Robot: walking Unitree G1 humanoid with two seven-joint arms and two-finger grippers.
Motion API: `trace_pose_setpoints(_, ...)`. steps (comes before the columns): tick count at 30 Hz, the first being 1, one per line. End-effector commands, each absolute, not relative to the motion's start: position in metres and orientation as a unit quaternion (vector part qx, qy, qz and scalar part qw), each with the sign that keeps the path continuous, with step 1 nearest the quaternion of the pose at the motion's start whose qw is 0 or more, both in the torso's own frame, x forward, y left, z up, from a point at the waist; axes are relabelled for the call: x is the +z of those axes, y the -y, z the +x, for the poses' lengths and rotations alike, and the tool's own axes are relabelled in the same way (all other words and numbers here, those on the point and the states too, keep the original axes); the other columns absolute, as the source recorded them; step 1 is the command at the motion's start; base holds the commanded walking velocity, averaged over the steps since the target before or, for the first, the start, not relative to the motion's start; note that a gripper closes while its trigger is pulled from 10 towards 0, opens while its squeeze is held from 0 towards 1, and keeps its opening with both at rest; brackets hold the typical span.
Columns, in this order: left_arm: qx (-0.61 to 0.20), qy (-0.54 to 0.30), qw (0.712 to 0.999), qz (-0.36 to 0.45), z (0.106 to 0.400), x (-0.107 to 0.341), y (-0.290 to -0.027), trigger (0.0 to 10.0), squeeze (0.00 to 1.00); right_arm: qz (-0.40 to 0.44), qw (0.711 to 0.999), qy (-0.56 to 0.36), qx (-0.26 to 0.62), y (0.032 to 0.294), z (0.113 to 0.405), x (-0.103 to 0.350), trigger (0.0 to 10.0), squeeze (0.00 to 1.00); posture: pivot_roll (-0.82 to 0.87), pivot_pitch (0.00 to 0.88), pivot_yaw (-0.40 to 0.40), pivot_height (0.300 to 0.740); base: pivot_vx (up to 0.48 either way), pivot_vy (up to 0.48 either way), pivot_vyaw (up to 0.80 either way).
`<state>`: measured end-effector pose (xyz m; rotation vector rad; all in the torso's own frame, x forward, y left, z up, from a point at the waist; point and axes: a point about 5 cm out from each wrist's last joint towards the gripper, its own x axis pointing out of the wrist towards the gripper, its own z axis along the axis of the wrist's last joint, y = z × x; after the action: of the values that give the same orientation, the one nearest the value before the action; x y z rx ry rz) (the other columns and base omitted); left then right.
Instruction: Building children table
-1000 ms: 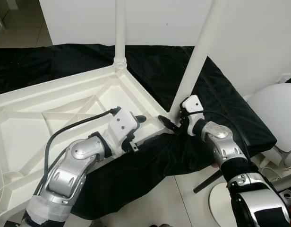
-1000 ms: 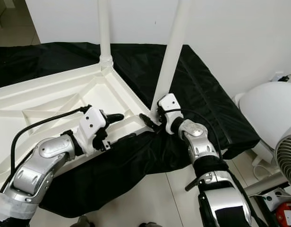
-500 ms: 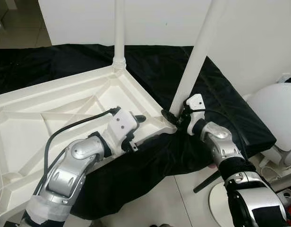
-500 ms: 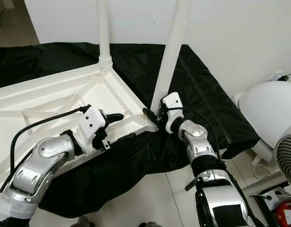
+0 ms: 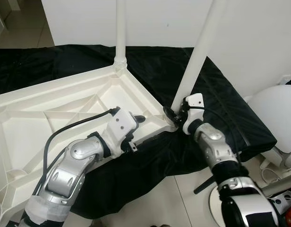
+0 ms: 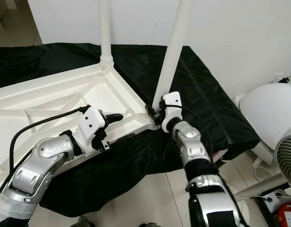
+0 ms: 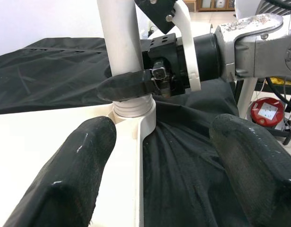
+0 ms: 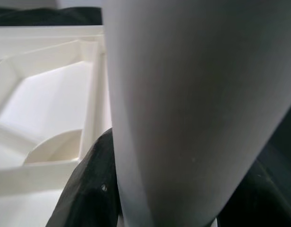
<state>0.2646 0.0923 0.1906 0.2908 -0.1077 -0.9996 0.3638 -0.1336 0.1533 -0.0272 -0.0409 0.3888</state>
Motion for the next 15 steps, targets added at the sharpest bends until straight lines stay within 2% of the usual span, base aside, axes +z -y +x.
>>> trace_pose_setpoints(1,-0.471,0.053,0.869,0.141,0.262,0.191,-0.092,10.0,0.0,-0.003,0.988,-0.007,0.152,0.14,0.36,0.142,10.0,0.0,0.15,0.055,-0.084,0.74,0.0,0.0,0.0)
trace_pose_setpoints(2,-0.47,0.053,0.87,0.141,0.262,0.191,-0.093,10.0,0.0,0.02,0.997,-0.015,0.075,0.127,0.352,0.139,10.0,0.0,0.15,0.06,-0.082,0.74,0.0,0.0,0.0)
trace_pose_setpoints(8,-0.467,0.053,0.871,0.14,0.263,0.191,-0.093,10.0,0.0,0.048,0.999,-0.003,-0.019,0.11,0.338,0.138,10.0,0.0,0.15,0.065,-0.081,0.74,0.0,0.0,0.0)
trace_pose_setpoints(11,-0.466,0.053,0.872,0.139,0.263,0.191,-0.093,10.0,0.0,0.065,0.997,0.009,-0.029,0.105,0.335,0.14,10.0,0.0,0.14,0.066,-0.079,0.74,0.0,0.0,0.0)
trace_pose_setpoints(14,-0.471,0.052,0.87,0.138,0.261,0.19,-0.091,10.0,0.0,0.07,0.997,0.017,0.001,0.102,0.334,0.145,10.0,0.0,0.13,0.067,-0.076,0.74,0.0,0.0,0.0)
trace_pose_setpoints(15,-0.474,0.051,0.868,0.136,0.261,0.19,-0.091,10.0,0.0,0.071,0.997,0.031,0.015,0.104,0.334,0.149,10.0,0.51,0.13,0.073,-0.077,0.74,0.0,0.0,0.0)
